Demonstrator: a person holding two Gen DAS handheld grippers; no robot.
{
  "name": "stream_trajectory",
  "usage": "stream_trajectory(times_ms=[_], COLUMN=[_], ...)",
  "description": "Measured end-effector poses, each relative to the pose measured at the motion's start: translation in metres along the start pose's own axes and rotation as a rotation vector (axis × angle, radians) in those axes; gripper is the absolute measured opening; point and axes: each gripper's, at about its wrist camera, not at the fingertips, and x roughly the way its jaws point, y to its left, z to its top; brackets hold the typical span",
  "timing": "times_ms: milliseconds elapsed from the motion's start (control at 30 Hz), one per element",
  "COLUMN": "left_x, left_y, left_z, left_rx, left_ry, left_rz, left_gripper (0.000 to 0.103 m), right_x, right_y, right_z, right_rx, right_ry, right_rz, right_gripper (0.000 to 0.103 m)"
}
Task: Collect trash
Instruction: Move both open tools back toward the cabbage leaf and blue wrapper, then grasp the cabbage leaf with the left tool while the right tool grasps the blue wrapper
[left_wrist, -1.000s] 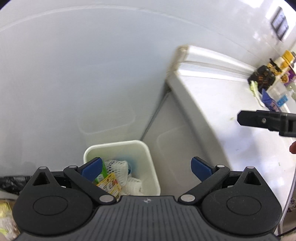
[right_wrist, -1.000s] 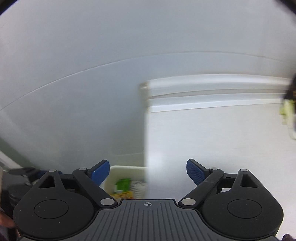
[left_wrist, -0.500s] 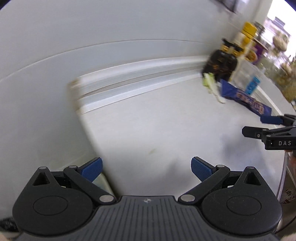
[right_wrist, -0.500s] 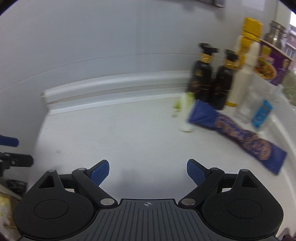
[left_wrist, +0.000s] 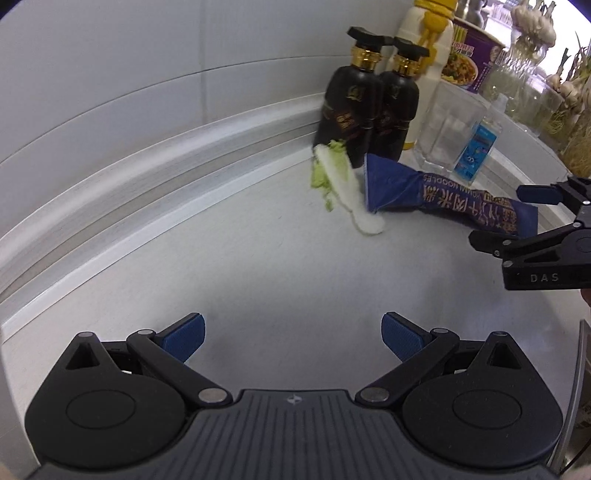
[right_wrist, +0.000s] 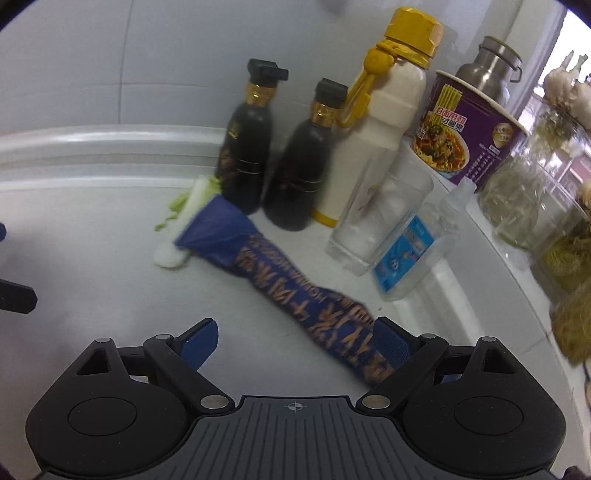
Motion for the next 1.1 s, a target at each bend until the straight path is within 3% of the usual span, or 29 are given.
stream_trajectory(times_ms=[300,467,600,800,900,967,1100], left_x=[0.036,0.048,0.059,0.072,0.071,0.069,0.065], left_y=[-0.032,-0.046,-0.053,-0.059,-0.061,-0.059,-0.051], left_z=[0.03,0.04,0.048,0.059,0.06,0.06,0.06], left_rx=[0.016,0.052,0.049,0.057,0.073,0.074,0.057], left_ry=[-0.043,-0.073,-0.083,-0.079,-0.08,-0.08,-0.06], left_rz=[-0.01,0.0,0.011,0.048,0.073,0.066,0.043], left_gripper=[0.099,0.092,0.086,0.065,0.044,0.024,0.022], right_x=[0.04,0.047,0.05,0.047,0.042,0.039,0.033], right_y=[-0.007,-0.013,-0.022,-0.035,-0.033,-0.032,-0.027], right_z=[0.004,0.006,0.007,0.008,0.006,0.005,0.004], right_rx=[-0.142,-0.069,0.03,0.17,0.18,0.179,0.193], right_ry=[-0.005,-0.016,-0.02,-0.016,-0.016,-0.017,-0.014], right_rz=[0.039,0.038,0.022,0.038,0.052,0.057,0.065], right_gripper=[0.089,0.056,0.046,0.035,0.034,0.032,0.03])
